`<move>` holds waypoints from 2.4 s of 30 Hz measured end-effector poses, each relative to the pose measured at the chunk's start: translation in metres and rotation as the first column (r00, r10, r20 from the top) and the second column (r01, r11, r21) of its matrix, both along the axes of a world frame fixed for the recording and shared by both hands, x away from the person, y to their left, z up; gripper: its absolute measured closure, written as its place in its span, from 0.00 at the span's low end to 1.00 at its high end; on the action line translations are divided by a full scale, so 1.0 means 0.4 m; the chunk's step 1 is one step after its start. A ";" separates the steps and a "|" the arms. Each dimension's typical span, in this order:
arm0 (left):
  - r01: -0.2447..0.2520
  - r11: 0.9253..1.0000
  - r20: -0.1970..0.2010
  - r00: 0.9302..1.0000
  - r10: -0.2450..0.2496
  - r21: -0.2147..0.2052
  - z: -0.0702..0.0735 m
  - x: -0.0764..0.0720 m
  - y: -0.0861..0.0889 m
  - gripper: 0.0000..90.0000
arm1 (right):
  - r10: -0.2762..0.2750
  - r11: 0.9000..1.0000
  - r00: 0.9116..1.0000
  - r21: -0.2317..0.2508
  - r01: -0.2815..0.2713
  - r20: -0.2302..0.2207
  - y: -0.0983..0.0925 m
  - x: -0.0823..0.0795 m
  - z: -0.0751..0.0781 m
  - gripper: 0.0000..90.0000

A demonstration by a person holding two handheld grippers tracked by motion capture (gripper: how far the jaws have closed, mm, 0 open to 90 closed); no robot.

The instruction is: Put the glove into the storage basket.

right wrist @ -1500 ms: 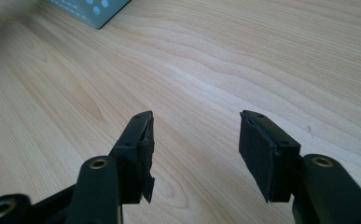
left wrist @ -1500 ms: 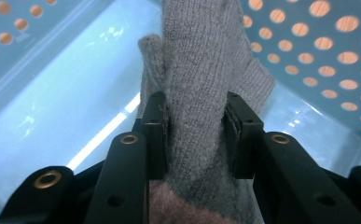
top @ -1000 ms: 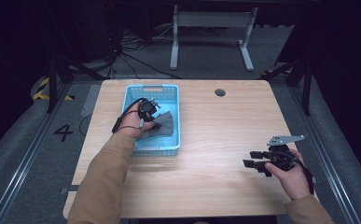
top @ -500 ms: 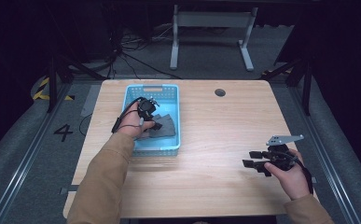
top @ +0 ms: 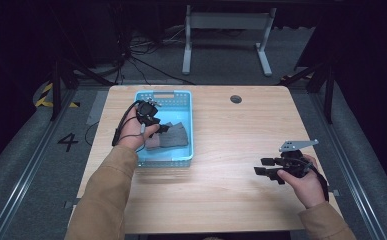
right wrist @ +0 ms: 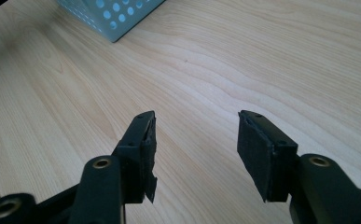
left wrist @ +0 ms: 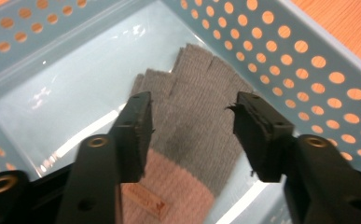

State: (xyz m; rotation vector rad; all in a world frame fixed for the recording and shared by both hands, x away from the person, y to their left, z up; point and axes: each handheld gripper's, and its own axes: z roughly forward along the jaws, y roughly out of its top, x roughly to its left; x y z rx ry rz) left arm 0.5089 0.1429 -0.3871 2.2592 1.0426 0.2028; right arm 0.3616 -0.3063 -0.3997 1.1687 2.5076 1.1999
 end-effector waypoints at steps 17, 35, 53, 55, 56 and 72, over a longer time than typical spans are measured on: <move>-0.056 0.982 -0.148 0.985 0.084 0.181 -0.058 0.007 0.017 0.91 | 0.027 1.000 1.000 0.001 -0.027 0.003 0.024 0.014 0.001 0.53; -0.073 0.986 -0.008 0.997 0.075 0.147 -0.006 -0.019 0.029 0.76 | 0.017 1.000 1.000 0.004 -0.017 0.008 0.015 0.015 0.006 0.53; 0.071 0.997 0.079 0.995 -0.068 -0.037 0.101 -0.239 0.026 0.61 | 0.021 1.000 0.999 -0.006 -0.021 0.046 0.011 0.037 0.015 0.52; 0.097 0.994 0.085 0.992 -0.093 -0.046 0.101 -0.262 0.021 0.60 | 0.022 1.000 0.999 -0.008 -0.021 0.046 0.005 0.038 0.013 0.52; 0.110 0.993 0.087 0.991 -0.105 -0.048 0.100 -0.275 0.020 0.60 | 0.021 1.000 0.999 -0.011 -0.021 0.045 0.003 0.038 0.012 0.52; 0.219 0.974 0.150 0.966 -0.210 -0.050 -0.040 -0.434 -0.010 0.56 | 0.019 0.999 0.998 -0.041 -0.016 0.063 -0.024 0.036 -0.027 0.52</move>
